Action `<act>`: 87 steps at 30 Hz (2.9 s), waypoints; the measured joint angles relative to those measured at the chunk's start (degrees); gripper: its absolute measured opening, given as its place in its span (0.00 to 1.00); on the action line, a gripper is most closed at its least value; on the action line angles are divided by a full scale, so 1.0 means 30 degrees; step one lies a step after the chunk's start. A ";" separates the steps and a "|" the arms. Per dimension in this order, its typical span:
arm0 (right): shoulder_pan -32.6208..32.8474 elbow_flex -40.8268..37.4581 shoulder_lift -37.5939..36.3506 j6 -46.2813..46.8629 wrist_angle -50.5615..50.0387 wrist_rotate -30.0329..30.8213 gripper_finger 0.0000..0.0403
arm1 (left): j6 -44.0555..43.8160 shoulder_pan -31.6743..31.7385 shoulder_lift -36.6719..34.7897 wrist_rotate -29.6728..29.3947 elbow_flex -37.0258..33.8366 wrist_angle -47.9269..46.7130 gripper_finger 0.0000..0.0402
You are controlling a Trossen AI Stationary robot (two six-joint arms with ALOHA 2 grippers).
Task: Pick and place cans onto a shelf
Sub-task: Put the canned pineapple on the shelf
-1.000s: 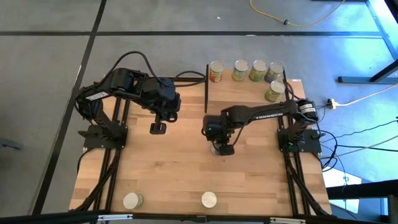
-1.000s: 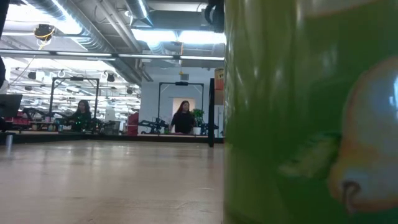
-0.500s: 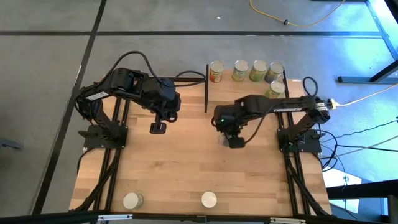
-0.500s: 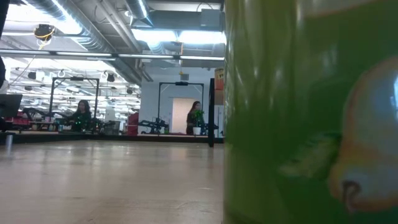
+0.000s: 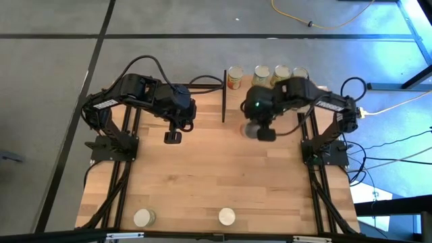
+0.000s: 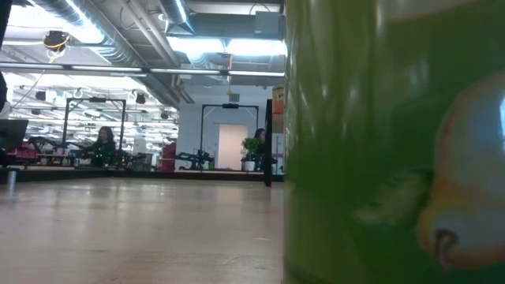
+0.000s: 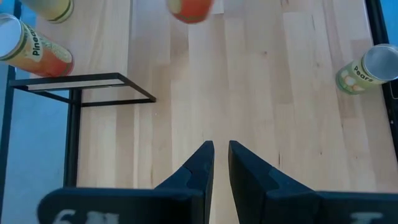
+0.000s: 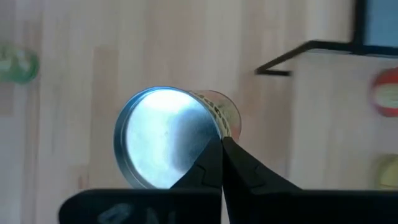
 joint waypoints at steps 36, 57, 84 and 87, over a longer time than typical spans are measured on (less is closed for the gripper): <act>-1.1107 -0.2800 -0.0109 -0.2938 0.1329 -0.1366 0.00 | 0.0004 0.0000 0.0000 0.0017 0.0000 0.0000 0.10; -1.1336 -0.3629 -0.0109 -0.3020 0.2024 0.0689 0.04 | 0.0006 0.0634 0.0000 -0.0262 0.0000 0.0000 0.10; -1.1329 -0.3629 -0.0109 -0.3031 0.1610 0.0689 0.04 | 0.0008 0.0794 0.0000 -0.0255 0.0000 0.0000 0.10; -1.1329 -0.3629 -0.0109 -0.3031 0.1526 0.0688 0.04 | 0.0014 0.0794 0.0000 -0.0255 0.0000 0.0000 0.10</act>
